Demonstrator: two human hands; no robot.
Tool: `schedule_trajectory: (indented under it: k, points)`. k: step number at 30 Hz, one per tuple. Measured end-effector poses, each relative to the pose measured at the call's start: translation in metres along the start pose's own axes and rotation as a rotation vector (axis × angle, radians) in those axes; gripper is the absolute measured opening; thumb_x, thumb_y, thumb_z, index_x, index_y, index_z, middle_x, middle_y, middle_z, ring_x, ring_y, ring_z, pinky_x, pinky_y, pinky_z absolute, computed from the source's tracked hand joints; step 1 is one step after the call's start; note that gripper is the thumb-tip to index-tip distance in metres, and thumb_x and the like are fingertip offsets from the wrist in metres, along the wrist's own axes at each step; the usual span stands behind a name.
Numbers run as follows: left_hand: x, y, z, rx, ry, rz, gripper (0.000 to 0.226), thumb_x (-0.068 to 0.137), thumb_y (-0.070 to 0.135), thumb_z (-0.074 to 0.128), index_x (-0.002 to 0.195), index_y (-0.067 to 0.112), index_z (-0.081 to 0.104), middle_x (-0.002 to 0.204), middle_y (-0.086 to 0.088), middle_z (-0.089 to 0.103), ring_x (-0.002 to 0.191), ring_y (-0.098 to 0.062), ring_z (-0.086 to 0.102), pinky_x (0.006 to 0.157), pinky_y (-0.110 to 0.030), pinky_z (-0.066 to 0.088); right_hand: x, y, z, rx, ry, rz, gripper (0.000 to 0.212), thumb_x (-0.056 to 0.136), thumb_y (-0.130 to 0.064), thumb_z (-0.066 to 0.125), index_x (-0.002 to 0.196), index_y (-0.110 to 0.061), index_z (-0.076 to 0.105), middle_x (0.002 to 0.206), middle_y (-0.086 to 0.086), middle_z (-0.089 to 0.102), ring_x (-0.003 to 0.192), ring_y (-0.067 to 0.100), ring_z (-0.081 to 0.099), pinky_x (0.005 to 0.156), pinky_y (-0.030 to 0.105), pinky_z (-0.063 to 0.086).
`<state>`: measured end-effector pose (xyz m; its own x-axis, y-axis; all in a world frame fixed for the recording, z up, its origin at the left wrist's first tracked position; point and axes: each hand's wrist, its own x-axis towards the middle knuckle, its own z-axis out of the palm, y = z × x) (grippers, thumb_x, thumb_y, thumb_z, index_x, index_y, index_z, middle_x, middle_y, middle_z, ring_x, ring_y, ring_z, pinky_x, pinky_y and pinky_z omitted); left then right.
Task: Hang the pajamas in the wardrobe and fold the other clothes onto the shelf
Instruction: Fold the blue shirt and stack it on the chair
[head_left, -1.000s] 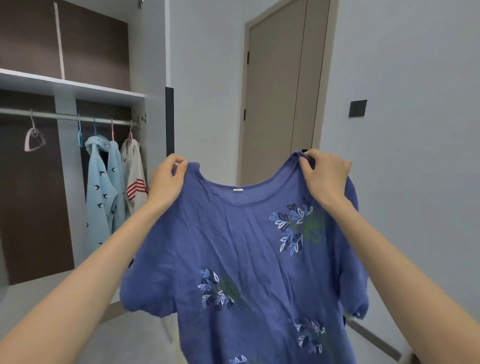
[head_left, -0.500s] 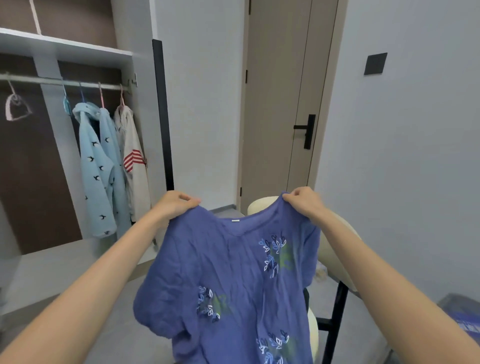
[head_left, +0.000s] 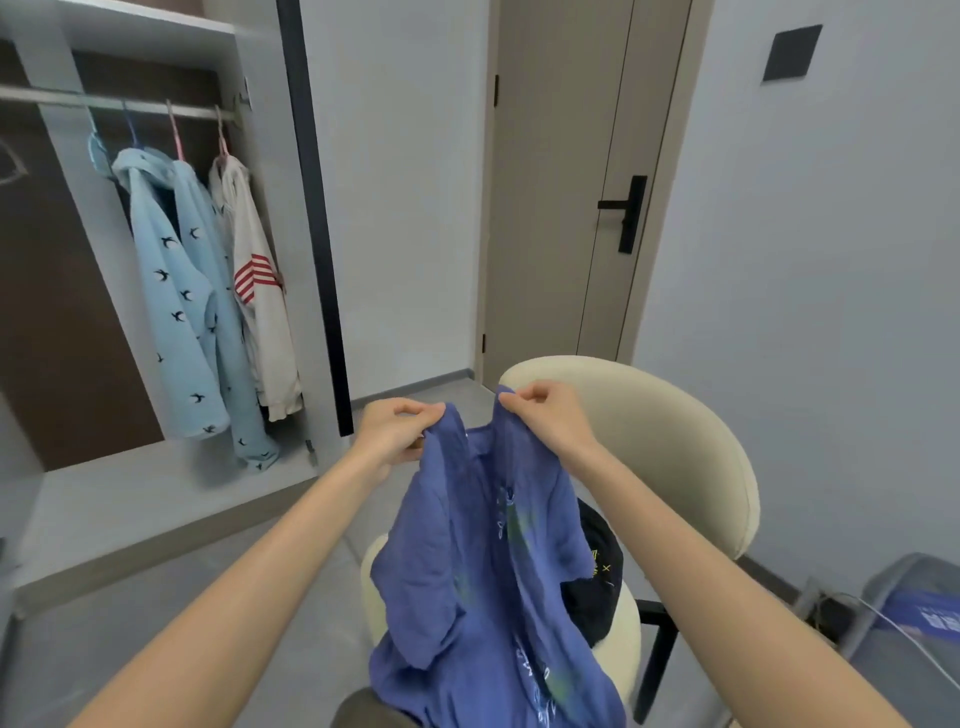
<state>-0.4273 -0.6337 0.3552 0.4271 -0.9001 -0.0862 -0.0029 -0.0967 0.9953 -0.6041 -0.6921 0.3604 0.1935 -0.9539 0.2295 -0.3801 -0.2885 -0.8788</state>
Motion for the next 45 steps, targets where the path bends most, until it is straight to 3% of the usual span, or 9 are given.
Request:
schedule_trajectory:
  k: [6,9,14,19,24,29,35,39,45]
  points:
    - [-0.005,-0.013,0.006,-0.222,-0.067,-0.261,0.021,0.075,0.021,0.079,0.088,0.010,0.067,0.086,-0.001,0.064,0.079,-0.013,0.056,0.049,-0.021,0.053,-0.015,0.022,0.019,0.024,-0.007,-0.013,0.014,0.085,-0.028,0.067,0.075,-0.020,0.073,0.070,-0.014,0.067,0.068,-0.001,0.059,0.061,0.014,0.044]
    - [-0.007,-0.019,0.010,-0.232,-0.093,-0.337,0.025,0.074,0.025,0.080,0.092,0.014,0.066,0.084,0.003,0.065,0.079,-0.010,0.055,0.051,-0.019,0.051,-0.022,0.026,0.026,0.018,0.021,-0.026,0.011,0.085,-0.028,0.067,0.079,-0.021,0.073,0.071,-0.016,0.067,0.067,-0.005,0.060,0.063,0.012,0.043]
    - [-0.013,-0.023,0.016,-0.154,-0.127,-0.329,0.027,0.075,0.027,0.079,0.096,0.014,0.068,0.082,0.005,0.068,0.066,-0.008,0.053,0.045,-0.015,0.049,-0.032,0.027,0.033,-0.042,0.048,-0.073,0.013,0.085,-0.033,0.064,0.082,-0.025,0.074,0.076,-0.013,0.071,0.077,0.001,0.065,0.074,0.023,0.052]
    - [-0.017,-0.025,0.018,-0.047,-0.125,-0.271,0.014,0.076,0.026,0.078,0.082,0.015,0.071,0.065,0.009,0.071,0.051,-0.006,0.044,0.034,-0.012,0.028,-0.036,0.033,0.035,-0.060,0.032,-0.094,0.015,0.086,-0.031,0.063,0.086,-0.026,0.077,0.083,-0.013,0.073,0.084,0.002,0.066,0.081,0.025,0.052]
    - [-0.019,-0.022,0.018,0.018,-0.109,-0.247,0.012,0.077,0.025,0.077,0.077,0.016,0.071,0.061,0.009,0.069,0.045,-0.005,0.039,0.036,-0.012,0.024,-0.041,0.039,0.031,0.013,-0.089,-0.121,0.018,0.086,-0.024,0.062,0.091,-0.032,0.077,0.080,-0.024,0.069,0.083,-0.006,0.064,0.071,0.011,0.049]
    - [-0.021,-0.019,0.019,0.108,-0.176,-0.242,0.014,0.083,0.031,0.069,0.079,0.019,0.072,0.075,0.009,0.074,0.050,-0.007,0.039,0.044,-0.014,0.032,-0.049,0.044,0.026,0.045,-0.115,-0.151,0.013,0.079,-0.031,0.073,0.091,-0.035,0.075,0.082,-0.023,0.071,0.074,0.004,0.067,0.068,0.014,0.051]
    - [-0.021,-0.015,0.018,0.245,-0.326,-0.136,0.029,0.092,0.043,0.053,0.090,0.026,0.076,0.105,0.009,0.071,0.079,-0.012,0.048,0.070,-0.021,0.043,-0.051,0.048,0.027,0.102,0.017,-0.136,0.013,0.077,-0.027,0.077,0.090,-0.027,0.077,0.076,-0.022,0.070,0.075,-0.005,0.065,0.064,0.008,0.046]
    - [-0.022,-0.012,0.015,0.317,-0.411,-0.042,0.035,0.097,0.045,0.042,0.087,0.036,0.074,0.099,0.024,0.060,0.090,0.001,0.048,0.073,-0.019,0.040,-0.050,0.050,0.024,0.099,0.021,-0.101,0.013,0.079,-0.017,0.072,0.086,-0.025,0.078,0.076,-0.019,0.071,0.075,-0.006,0.065,0.064,0.006,0.045]
    - [-0.017,-0.020,0.011,0.356,-0.371,0.266,0.004,0.083,0.018,0.071,0.087,0.020,0.072,0.098,0.011,0.069,0.097,-0.004,0.061,0.071,-0.005,0.045,-0.048,0.042,0.018,0.131,-0.066,-0.100,0.027,0.077,-0.011,0.068,0.073,-0.037,0.074,0.074,-0.016,0.073,0.075,-0.001,0.067,0.065,0.014,0.051]
